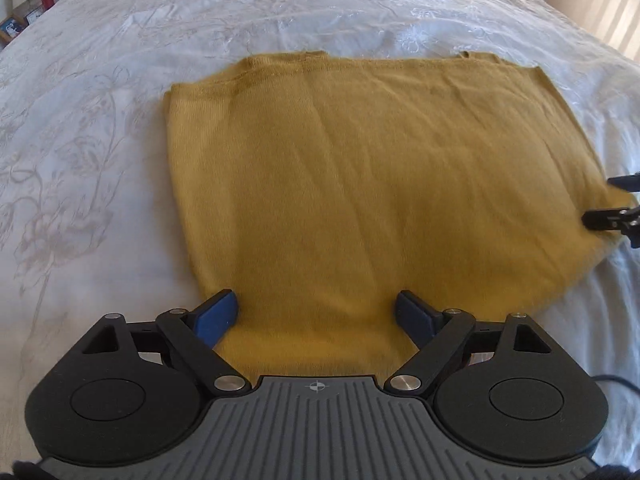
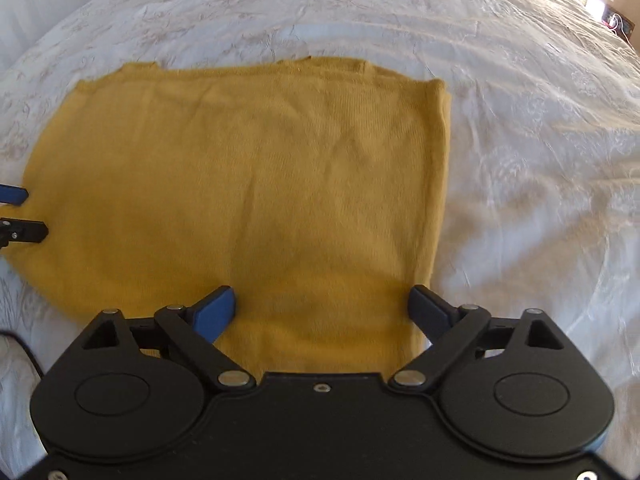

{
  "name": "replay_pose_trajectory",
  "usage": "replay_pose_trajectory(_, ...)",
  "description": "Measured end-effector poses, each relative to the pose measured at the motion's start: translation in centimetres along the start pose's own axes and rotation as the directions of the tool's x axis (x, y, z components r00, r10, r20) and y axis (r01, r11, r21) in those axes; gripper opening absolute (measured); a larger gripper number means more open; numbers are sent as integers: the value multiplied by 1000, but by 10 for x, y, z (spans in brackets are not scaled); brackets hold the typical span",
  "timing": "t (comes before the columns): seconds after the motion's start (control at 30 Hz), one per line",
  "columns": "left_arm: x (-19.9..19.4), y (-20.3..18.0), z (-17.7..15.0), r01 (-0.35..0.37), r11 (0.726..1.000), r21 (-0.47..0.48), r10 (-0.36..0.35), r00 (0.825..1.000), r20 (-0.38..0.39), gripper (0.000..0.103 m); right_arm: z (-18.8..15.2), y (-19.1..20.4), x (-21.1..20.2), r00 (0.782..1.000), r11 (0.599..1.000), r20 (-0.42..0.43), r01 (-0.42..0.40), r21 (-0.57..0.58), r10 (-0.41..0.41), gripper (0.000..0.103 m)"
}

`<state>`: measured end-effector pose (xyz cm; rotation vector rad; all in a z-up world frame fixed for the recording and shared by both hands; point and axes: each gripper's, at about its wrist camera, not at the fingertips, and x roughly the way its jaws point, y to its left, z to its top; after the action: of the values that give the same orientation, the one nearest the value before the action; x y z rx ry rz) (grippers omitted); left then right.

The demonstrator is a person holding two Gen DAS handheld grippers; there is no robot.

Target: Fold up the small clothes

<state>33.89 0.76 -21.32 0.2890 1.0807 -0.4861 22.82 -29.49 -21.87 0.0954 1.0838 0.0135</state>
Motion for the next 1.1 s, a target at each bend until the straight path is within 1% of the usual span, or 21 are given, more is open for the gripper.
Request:
replay_pose_trajectory(0.07,-5,5,-9,-13,1000,-4,13,1000,-17,88,-9,-11,-3,1000,997,-21,11,80,-9,102)
replay_pose_trajectory(0.1,-4,10,-13,-20,999,-32,18,999,-49,91,-12,-15,-4,999,994,-28,22,108,-19,102)
replay_pose_trajectory(0.13,-4,17,-15,-15,997,-74,10,998,-62,94,-15,-18,-6,999,991,-33,33,133,-28,102)
replay_pose_trajectory(0.2,-8,26,-17,-17,989,-148,7,998,-67,94,-15,-18,-12,998,984,-40,53,167,-47,102)
replay_pose_trajectory(0.27,-15,30,-13,-32,981,-194,19,997,-70,94,-12,-15,-23,998,979,-13,55,194,-53,102)
replay_pose_trajectory(0.3,-20,30,-11,-28,976,-215,16,998,-59,94,-11,-12,-28,999,978,10,48,204,-51,102)
replay_pose_trajectory(0.4,-37,26,-4,31,958,-286,-27,1000,16,94,-12,-6,-43,998,969,54,22,245,-37,102)
replay_pose_trajectory(0.5,-46,7,5,63,950,-306,-47,997,62,94,-21,-2,-52,998,958,58,8,285,-25,102)
replay_pose_trajectory(0.6,-42,-16,16,95,954,-284,-81,995,62,94,-38,2,-62,999,944,47,0,329,-17,102)
replay_pose_trajectory(0.73,-24,-56,19,98,980,-176,-94,995,28,94,-61,5,-78,999,926,42,0,377,-18,102)
replay_pose_trajectory(0.8,-16,-69,17,102,986,-132,-101,995,13,94,-72,5,-85,999,917,37,8,398,-24,102)
replay_pose_trajectory(0.87,-8,-79,13,92,990,-112,-94,995,-16,94,-83,3,-92,999,906,30,20,423,-36,102)
replay_pose_trajectory(0.97,8,-84,5,74,992,-104,-82,993,-83,94,-97,-1,-100,999,890,20,36,456,-50,102)
replay_pose_trajectory(1.07,14,-91,-2,59,997,-56,-64,993,-96,98,-104,-5,-106,999,882,16,38,470,-52,102)
replay_pose_trajectory(1.1,14,-93,-4,56,998,-37,-59,993,-102,102,-106,-5,-108,999,881,16,39,471,-52,102)
